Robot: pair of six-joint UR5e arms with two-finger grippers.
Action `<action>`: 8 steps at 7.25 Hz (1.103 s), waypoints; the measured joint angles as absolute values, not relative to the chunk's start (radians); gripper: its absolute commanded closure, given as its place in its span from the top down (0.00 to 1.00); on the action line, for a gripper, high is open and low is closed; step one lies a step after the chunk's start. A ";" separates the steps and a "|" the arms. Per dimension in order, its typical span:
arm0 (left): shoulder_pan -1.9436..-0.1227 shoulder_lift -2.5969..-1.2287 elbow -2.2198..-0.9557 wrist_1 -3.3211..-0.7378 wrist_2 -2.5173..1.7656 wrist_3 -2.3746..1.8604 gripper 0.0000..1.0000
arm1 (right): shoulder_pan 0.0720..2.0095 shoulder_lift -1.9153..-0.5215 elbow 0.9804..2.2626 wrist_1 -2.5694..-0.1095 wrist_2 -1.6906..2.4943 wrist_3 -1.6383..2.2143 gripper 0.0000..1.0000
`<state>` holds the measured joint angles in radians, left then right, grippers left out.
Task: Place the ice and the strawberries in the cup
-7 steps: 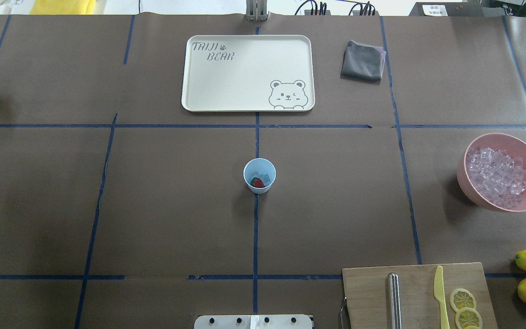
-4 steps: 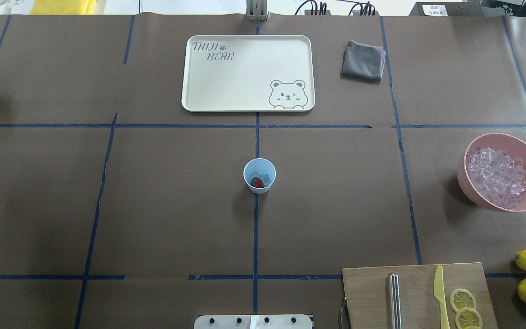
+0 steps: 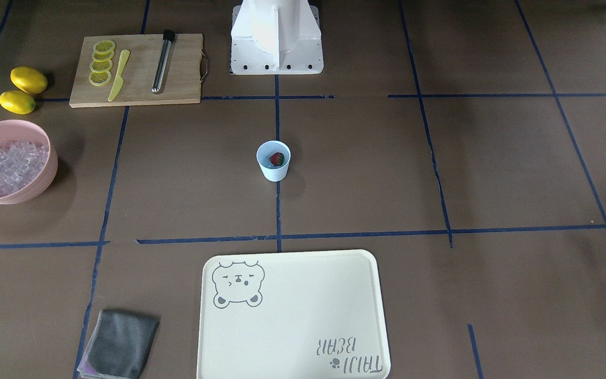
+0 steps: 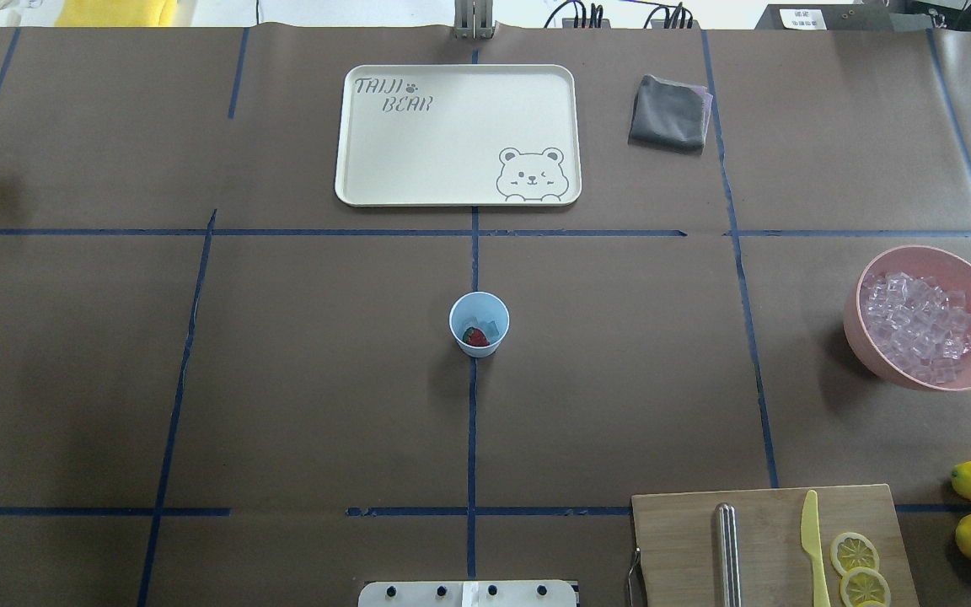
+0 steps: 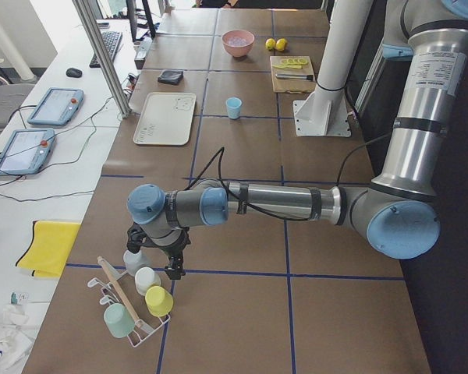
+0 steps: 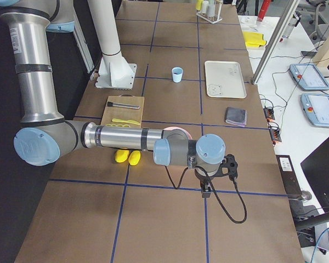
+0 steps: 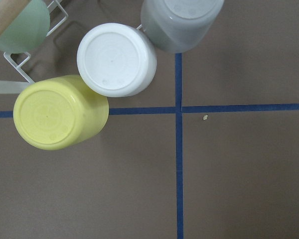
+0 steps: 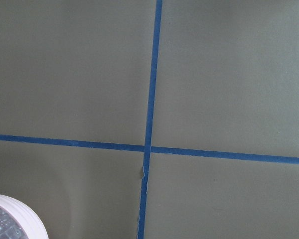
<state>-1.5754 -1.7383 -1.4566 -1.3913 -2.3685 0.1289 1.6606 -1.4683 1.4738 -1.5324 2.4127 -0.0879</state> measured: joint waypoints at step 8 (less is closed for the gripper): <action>-1.575 -1.738 -1.459 -1.391 -2.367 0.129 1.00 | 1.648 -1.474 1.480 -1.531 2.404 -0.083 1.00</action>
